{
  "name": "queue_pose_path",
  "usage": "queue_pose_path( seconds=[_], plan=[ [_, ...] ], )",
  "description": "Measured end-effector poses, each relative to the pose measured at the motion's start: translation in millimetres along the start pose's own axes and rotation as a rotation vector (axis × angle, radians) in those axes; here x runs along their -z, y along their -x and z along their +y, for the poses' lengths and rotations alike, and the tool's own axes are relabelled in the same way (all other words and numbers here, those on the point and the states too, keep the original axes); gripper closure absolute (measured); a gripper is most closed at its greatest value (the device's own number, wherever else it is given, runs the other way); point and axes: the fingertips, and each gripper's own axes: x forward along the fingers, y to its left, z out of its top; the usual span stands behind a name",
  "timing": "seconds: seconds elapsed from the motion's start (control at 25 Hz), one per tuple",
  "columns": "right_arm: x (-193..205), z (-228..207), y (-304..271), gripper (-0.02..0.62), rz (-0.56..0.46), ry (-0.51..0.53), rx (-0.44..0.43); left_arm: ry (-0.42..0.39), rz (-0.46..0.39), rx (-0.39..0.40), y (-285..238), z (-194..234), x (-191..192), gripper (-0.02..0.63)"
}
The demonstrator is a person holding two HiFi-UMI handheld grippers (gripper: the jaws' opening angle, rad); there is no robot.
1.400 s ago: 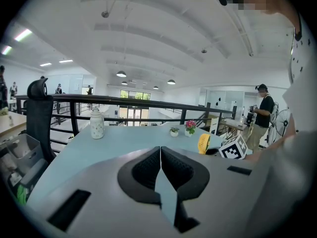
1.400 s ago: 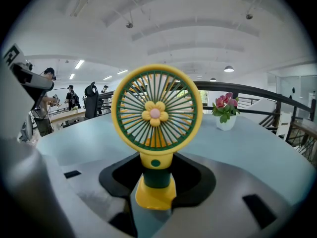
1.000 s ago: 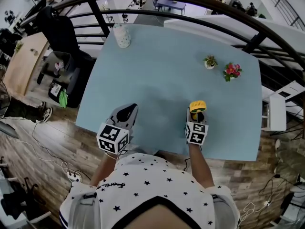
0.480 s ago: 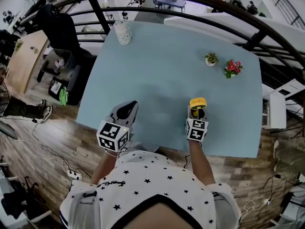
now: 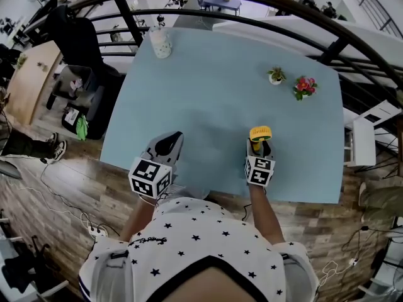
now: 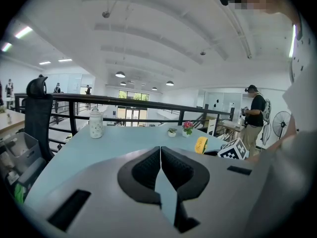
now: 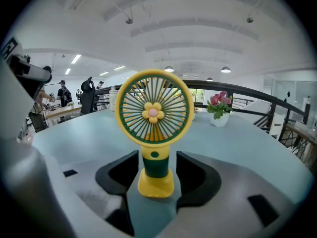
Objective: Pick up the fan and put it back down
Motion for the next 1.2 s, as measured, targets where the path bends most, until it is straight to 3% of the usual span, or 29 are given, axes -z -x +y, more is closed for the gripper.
queue_pose_path(
  seconds=[0.28, 0.68, 1.0, 1.2],
  plan=[
    [2, 10, 27, 0.359, -0.027, -0.084, -0.031, -0.012, -0.005, 0.057, -7, -14, -3, 0.577],
    [-13, -2, 72, 0.477, -0.120, -0.188, -0.019, -0.038, -0.009, 0.147, -22, -42, -8, 0.577],
    [-56, -5, 105, 0.592, -0.265, -0.218, -0.027, -0.047, -0.025, 0.187, -23, -56, -12, 0.577],
    [-80, -3, 119, 0.596, -0.324, -0.220, -0.048, -0.048, -0.034, 0.194, -24, -60, -16, 0.577]
  ],
)
